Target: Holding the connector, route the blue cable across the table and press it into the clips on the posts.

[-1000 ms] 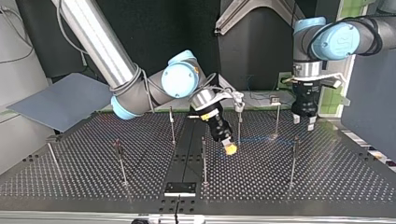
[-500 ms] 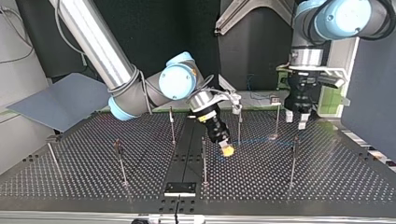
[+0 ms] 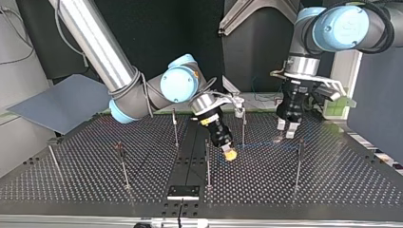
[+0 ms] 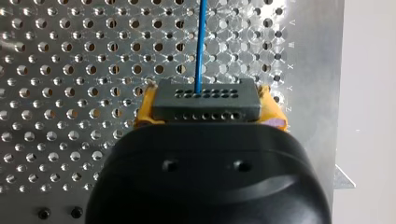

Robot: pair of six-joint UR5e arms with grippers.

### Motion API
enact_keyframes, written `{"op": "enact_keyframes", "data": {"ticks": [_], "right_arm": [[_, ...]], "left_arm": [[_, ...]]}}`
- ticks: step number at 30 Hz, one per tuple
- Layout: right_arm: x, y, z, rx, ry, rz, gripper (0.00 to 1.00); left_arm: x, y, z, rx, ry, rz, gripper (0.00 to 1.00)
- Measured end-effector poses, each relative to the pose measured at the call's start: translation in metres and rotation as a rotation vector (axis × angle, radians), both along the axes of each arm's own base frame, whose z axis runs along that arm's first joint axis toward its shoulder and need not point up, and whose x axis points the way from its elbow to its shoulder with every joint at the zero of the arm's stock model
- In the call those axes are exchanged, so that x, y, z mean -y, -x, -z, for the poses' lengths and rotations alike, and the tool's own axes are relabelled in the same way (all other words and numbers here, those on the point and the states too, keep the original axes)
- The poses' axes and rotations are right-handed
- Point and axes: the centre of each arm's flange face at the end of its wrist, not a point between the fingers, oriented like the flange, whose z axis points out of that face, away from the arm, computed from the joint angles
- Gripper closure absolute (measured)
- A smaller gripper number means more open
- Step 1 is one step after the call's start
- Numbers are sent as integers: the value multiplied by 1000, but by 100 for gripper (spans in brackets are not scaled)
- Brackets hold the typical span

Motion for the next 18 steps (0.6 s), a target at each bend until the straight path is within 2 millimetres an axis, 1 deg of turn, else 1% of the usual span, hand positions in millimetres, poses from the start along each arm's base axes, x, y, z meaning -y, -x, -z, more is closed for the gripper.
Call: {"op": "enact_keyframes", "data": {"ticks": [11, 18], "right_arm": [[0, 0, -1, 0, 2, -4, 100], [1, 0, -2, 2, 2, -3, 100]], "left_arm": [[7, -36, -5, 2, -17, -10, 0], [12, -49, 0, -8, -42, -21, 0]]}}
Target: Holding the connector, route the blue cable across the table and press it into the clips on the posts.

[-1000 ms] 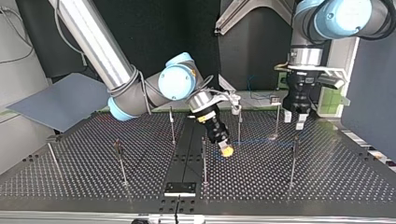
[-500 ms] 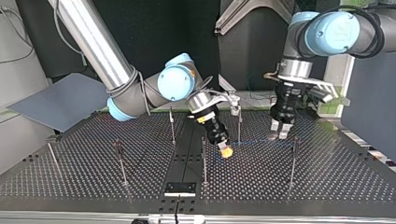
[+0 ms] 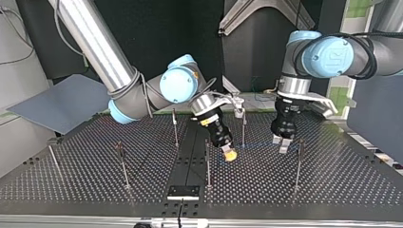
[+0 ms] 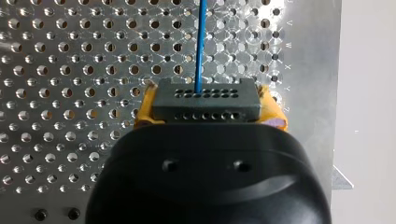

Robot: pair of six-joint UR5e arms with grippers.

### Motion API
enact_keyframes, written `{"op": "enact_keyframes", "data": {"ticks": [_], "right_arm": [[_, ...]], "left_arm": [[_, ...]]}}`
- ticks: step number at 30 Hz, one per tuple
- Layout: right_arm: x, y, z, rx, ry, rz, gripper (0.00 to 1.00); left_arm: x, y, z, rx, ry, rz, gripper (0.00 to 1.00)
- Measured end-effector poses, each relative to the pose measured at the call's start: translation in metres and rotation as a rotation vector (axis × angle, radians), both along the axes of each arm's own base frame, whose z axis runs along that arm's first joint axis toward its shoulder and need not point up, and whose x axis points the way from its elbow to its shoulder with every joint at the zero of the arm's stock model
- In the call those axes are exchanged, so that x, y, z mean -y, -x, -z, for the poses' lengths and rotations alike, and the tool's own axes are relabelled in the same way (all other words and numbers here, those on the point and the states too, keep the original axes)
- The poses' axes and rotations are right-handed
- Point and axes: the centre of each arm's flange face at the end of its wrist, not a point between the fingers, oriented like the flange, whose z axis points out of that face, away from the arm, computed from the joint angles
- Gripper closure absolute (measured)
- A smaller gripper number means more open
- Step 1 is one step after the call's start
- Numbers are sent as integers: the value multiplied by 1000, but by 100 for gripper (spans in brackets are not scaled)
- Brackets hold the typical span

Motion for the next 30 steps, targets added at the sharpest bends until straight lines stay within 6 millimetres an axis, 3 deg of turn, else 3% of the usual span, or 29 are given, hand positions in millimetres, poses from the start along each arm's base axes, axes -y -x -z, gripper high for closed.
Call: {"op": "enact_keyframes", "data": {"ticks": [13, 21, 23, 24, 26, 27, 29, 30], "right_arm": [[0, 0, 0, -1, -1, 0, 100], [0, 0, 1, -2, -4, 0, 100], [0, 0, 1, -2, -6, 0, 100], [0, 0, 1, -1, -6, 0, 100], [0, 0, 1, -1, -6, 0, 100], [0, 0, 1, -1, -6, 0, 100], [0, 0, 1, -1, -7, 0, 100], [0, 0, 1, -1, -7, 0, 100]], "left_arm": [[8, -32, 7, -12, -35, -34, 0], [11, -35, 11, -16, -50, -42, 0], [11, -35, 11, -16, -50, -43, 18], [12, -35, 11, -16, -51, -43, 18], [12, -35, 11, -16, -51, -43, 40], [12, -35, 11, -16, -51, -43, 40], [12, -35, 12, -16, -51, -43, 62], [12, -35, 12, -16, -51, -43, 62]]}}
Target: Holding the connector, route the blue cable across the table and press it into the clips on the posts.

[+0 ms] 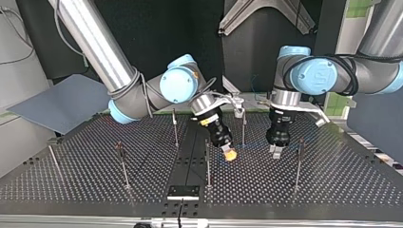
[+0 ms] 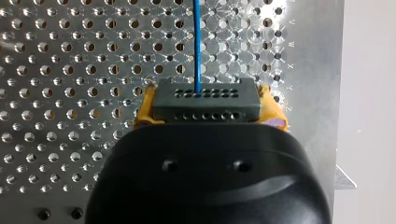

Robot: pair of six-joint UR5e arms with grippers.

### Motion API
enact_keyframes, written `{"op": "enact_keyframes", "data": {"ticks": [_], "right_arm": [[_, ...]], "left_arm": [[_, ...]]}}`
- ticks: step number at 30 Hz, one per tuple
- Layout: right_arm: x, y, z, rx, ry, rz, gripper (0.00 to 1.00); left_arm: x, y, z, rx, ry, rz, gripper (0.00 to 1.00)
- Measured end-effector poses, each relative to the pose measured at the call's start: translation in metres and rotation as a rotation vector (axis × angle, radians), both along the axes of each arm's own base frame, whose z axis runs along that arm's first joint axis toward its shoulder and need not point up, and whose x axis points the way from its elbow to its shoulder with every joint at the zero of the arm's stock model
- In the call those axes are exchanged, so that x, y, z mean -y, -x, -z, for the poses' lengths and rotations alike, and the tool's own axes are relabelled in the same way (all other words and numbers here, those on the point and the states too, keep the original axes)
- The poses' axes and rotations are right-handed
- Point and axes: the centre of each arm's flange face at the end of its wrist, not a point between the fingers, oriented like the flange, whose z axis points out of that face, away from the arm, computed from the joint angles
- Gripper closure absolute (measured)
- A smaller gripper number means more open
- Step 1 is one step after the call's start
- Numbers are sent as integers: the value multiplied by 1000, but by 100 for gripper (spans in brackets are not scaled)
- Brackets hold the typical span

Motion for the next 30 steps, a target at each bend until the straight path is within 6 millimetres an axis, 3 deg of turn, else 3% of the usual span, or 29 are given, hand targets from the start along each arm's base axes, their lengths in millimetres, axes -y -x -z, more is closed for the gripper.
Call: {"op": "enact_keyframes", "data": {"ticks": [2, 3, 5, 7, 15, 20, 30], "right_arm": [[0, 0, 0, 0, 0, 0, 100], [0, 0, 0, 0, 0, -1, 100], [0, 0, 0, -1, -1, -1, 100], [0, 0, 0, -1, -1, -1, 100], [-1, 0, 1, -4, -6, -2, 100], [-4, -1, 4, -14, -17, -6, 100], [-8, 7, 38, -73, -59, 0, 100]], "left_arm": [[0, 0, 0, 0, 1, -1, 80], [0, 0, 0, 0, 3, -3, 80], [-1, 0, 0, -1, 10, -12, 95], [-3, 0, 0, -2, 16, -25, 100], [-4, 2, 5, -13, 17, -44, 100], [-2, 9, 19, -41, 3, -40, 100], [1, 28, 55, -112, -18, -36, 100]]}}
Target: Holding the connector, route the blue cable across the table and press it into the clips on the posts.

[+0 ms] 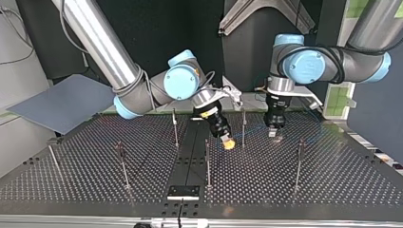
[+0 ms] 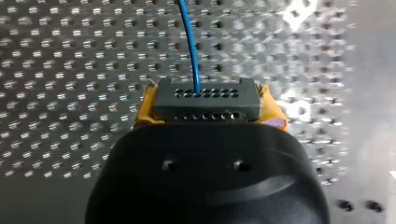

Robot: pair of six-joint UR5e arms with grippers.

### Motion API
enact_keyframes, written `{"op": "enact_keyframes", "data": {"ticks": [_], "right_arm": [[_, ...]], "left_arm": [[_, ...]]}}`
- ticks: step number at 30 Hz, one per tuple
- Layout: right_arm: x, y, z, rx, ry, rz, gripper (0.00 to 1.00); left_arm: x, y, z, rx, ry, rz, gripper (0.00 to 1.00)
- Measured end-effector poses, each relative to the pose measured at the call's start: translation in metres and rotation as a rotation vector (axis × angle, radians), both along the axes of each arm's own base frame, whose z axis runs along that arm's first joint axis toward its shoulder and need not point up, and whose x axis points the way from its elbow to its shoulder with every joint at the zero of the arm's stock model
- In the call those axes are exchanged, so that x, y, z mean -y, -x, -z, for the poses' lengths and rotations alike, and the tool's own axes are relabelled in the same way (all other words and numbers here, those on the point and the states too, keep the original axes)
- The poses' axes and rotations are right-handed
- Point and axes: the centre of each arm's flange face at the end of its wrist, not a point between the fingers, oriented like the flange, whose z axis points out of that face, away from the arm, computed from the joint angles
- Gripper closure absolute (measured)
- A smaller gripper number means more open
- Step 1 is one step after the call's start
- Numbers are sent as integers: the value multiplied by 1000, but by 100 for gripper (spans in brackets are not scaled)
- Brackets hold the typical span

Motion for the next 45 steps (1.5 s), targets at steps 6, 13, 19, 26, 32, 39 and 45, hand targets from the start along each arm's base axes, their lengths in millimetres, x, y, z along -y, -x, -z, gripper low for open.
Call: {"op": "enact_keyframes", "data": {"ticks": [6, 13, 19, 26, 32, 39, 45], "right_arm": [[-3, 7, 24, -38, -31, 3, 100], [-4, 16, 47, -79, -58, 11, 100], [-4, 26, 69, -123, -71, 24, 100], [-6, 35, 92, -143, -80, 33, 100], [-12, 41, 113, -152, -88, 31, 100], [-17, 49, 139, -137, -117, 24, 100], [-14, 54, 177, -143, -139, 17, 100]], "left_arm": [[0, 15, 25, -53, 14, -13, 100], [2, 32, 53, -100, 18, -23, 100], [6, 41, 78, -150, 2, -11, 100], [12, 40, 106, -203, -11, 3, 100], [14, 44, 130, -246, 16, 2, 100], [16, 42, 135, -240, 59, 5, 100], [19, 31, 147, -229, 83, 25, 100]]}}
